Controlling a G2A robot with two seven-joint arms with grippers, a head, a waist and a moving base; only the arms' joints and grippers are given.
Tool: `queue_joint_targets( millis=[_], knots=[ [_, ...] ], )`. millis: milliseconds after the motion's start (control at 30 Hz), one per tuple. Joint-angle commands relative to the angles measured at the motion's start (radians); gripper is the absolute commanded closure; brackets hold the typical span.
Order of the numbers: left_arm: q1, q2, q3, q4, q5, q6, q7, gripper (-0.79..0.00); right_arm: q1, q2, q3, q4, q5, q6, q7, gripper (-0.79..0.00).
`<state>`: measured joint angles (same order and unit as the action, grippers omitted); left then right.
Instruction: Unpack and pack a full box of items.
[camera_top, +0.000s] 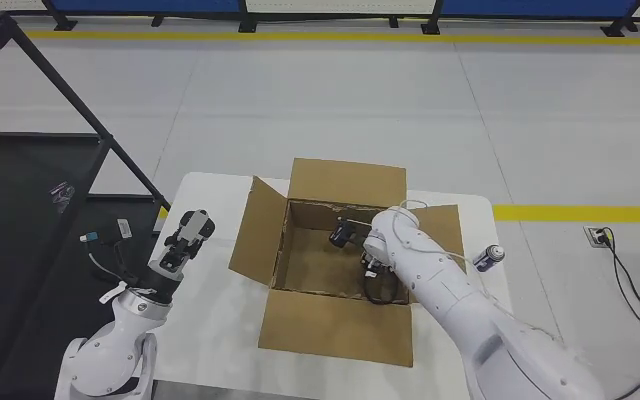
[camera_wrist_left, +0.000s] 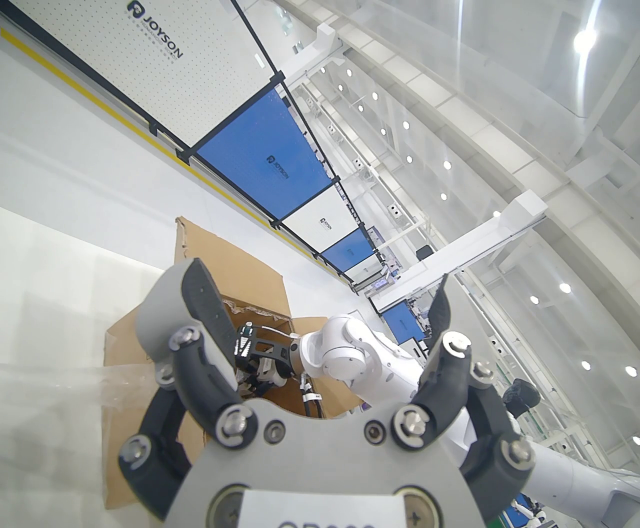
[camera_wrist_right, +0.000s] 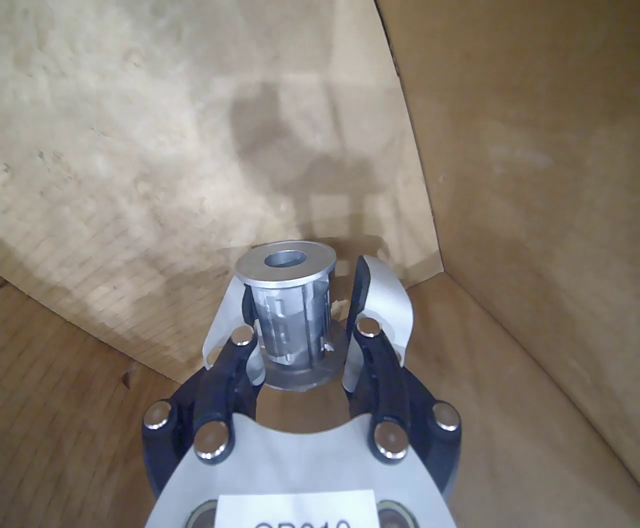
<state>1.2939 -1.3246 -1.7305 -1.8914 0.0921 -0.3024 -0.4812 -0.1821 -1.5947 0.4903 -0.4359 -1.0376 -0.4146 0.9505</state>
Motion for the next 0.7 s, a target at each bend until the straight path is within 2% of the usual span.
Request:
queue_joint_targets(
  millis=[0,367,533,667],
  knots=[
    [0.0,0.0,0.0,0.0,0.0,0.0,0.0,-0.785,0.006,-0.001,0.012,0.007,0.02,-0.016,-0.014,0.0],
    [0.0,0.0,0.0,0.0,0.0,0.0,0.0,-0.785,0.021,0.024,0.102,-0.017,0.146,-0.155,-0.077,0.0],
    [0.0,0.0,0.0,0.0,0.0,0.0,0.0,-0.785,-0.002,0.06,0.155,-0.092,0.186,-0.216,-0.113,0.0],
    [0.0,0.0,0.0,0.0,0.0,0.0,0.0,-0.785,-0.052,0.105,0.209,-0.208,0.188,-0.23,-0.134,0.0]
  ],
)
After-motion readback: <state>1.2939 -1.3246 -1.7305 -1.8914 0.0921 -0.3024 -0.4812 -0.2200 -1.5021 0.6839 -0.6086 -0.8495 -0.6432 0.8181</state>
